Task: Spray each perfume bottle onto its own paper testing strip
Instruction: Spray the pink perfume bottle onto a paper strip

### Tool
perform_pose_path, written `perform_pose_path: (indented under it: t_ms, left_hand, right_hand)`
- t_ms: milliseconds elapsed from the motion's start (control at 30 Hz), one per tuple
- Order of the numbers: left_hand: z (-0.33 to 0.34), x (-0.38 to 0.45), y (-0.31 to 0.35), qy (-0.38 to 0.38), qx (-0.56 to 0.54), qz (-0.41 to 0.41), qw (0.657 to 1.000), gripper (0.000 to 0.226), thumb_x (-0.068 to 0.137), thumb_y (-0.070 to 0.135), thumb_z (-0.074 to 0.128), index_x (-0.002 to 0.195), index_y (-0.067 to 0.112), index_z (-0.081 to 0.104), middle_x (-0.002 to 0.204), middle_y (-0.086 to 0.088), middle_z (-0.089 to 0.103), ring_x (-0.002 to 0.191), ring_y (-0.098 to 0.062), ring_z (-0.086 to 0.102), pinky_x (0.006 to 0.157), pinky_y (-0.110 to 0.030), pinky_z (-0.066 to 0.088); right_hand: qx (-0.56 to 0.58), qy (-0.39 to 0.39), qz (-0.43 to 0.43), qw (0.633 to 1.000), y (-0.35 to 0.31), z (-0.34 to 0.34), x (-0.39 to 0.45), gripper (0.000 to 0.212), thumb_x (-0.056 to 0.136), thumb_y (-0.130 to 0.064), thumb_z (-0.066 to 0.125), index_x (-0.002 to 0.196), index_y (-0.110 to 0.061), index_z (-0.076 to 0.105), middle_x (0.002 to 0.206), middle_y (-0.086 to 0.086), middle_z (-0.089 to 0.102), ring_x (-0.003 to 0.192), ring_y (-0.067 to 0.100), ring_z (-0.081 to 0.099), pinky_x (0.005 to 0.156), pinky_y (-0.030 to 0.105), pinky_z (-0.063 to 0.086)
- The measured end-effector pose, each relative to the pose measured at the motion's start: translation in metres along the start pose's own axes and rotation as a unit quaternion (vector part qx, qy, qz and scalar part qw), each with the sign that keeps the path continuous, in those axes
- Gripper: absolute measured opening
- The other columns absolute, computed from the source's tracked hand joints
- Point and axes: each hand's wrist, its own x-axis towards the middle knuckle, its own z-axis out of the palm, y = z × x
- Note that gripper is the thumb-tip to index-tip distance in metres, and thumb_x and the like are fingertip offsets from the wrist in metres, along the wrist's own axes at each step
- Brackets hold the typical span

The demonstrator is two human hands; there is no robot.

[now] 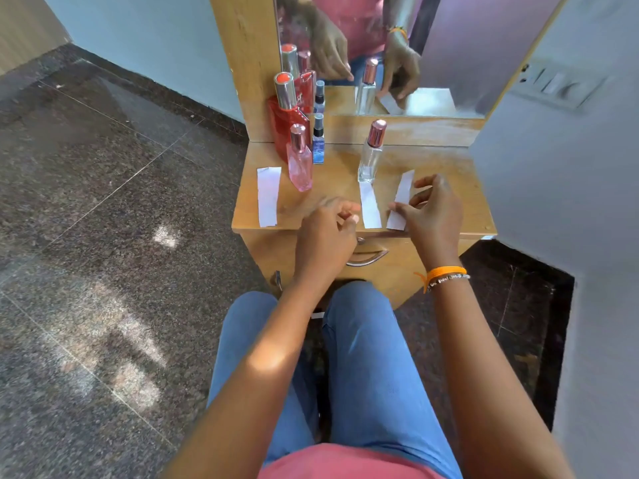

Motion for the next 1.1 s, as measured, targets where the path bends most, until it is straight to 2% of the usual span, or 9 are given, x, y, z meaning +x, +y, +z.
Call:
perform_pose_path:
  t_ms: [167,300,400,467,533,633,800,967,1100]
  left_hand:
    - [-0.003,0.004,-0.005,0.029,-0.001,-0.011,1.0,0.017,0.087,0.01,0.057,0.098,0.018,0.068,0.092,0.01,0.058,0.081,-0.004,0.052,0.064,-0.002,0.036]
    - [-0.011,0.007,-0.013,0.104,-0.041,-0.041,0.993,0.016,0.086,0.005,0.054,0.092,0.016,0.065,0.093,0.004,0.062,0.082,-0.009,0.054,0.067,-0.007,0.038]
    - [-0.018,0.01,-0.02,0.165,-0.064,-0.054,0.983,0.015,0.085,0.002,0.053,0.092,0.012,0.061,0.094,-0.003,0.063,0.08,-0.011,0.053,0.073,-0.014,0.04]
    - [-0.023,0.012,-0.024,0.186,-0.073,-0.062,0.978,0.015,0.085,0.0,0.052,0.094,0.01,0.06,0.096,-0.005,0.063,0.082,-0.011,0.053,0.072,-0.007,0.037]
    - [-0.028,0.014,-0.027,0.189,-0.088,-0.057,0.976,0.017,0.086,-0.001,0.05,0.096,0.008,0.059,0.098,-0.008,0.063,0.085,-0.017,0.056,0.076,-0.008,0.04]
    - [-0.033,0.017,-0.031,0.18,-0.098,-0.04,0.978,0.019,0.087,-0.001,0.046,0.096,0.01,0.059,0.1,-0.008,0.063,0.089,-0.027,0.06,0.083,-0.03,0.048]
    - [-0.043,0.018,-0.024,0.199,-0.152,-0.009,0.968,0.028,0.089,-0.003,0.038,0.098,0.014,0.058,0.093,0.0,0.058,0.078,-0.015,0.057,0.076,-0.026,0.049]
    - [-0.038,0.023,-0.019,0.063,-0.159,0.042,0.984,0.038,0.092,0.026,0.048,0.129,0.015,0.05,0.126,-0.003,0.053,0.12,-0.013,0.051,0.104,-0.028,0.04]
    - [-0.031,0.018,-0.015,-0.016,-0.191,0.017,0.981,0.039,0.091,0.034,0.051,0.125,0.016,0.048,0.114,0.001,0.062,0.108,-0.012,0.059,0.094,-0.028,0.045]
  right_hand:
    - [-0.019,0.019,-0.035,0.999,-0.002,-0.002,-0.005,0.036,0.072,-0.02,0.08,0.098,-0.014,0.055,0.082,0.003,0.058,0.072,0.015,0.053,0.061,0.022,0.039]
    - [0.09,-0.014,-0.083,0.992,-0.036,0.019,-0.017,0.026,0.076,-0.018,0.076,0.095,-0.01,0.06,0.076,0.001,0.06,0.068,0.016,0.058,0.063,0.02,0.047]
    - [0.128,-0.061,-0.111,0.984,-0.062,0.047,-0.019,0.033,0.076,-0.018,0.077,0.104,-0.009,0.061,0.088,0.001,0.063,0.081,0.021,0.064,0.075,0.034,0.055]
    - [0.117,-0.063,-0.123,0.983,-0.073,0.066,-0.018,0.04,0.075,-0.022,0.077,0.108,-0.009,0.059,0.097,0.004,0.065,0.086,0.022,0.064,0.078,0.039,0.054]
    - [0.097,-0.048,-0.142,0.984,-0.078,0.081,-0.016,0.04,0.074,-0.026,0.076,0.107,-0.01,0.059,0.1,0.007,0.067,0.086,0.024,0.064,0.077,0.042,0.054]
    - [0.056,-0.026,-0.155,0.986,-0.084,0.096,-0.013,0.026,0.078,-0.033,0.069,0.097,-0.017,0.061,0.087,0.007,0.069,0.076,0.027,0.065,0.065,0.043,0.053]
    - [0.064,-0.017,-0.167,0.984,-0.083,0.088,-0.021,0.019,0.077,-0.03,0.069,0.09,-0.017,0.064,0.079,0.004,0.069,0.069,0.02,0.063,0.062,0.039,0.052]
    - [0.141,-0.026,-0.179,0.973,-0.073,0.053,-0.039,0.02,0.077,-0.023,0.075,0.094,-0.015,0.068,0.076,-0.001,0.068,0.065,0.013,0.063,0.061,0.033,0.055]
    - [0.155,-0.109,-0.184,0.964,-0.069,0.025,-0.042,0.027,0.077,-0.008,0.074,0.103,-0.014,0.069,0.076,-0.003,0.066,0.067,0.008,0.062,0.066,0.021,0.055]
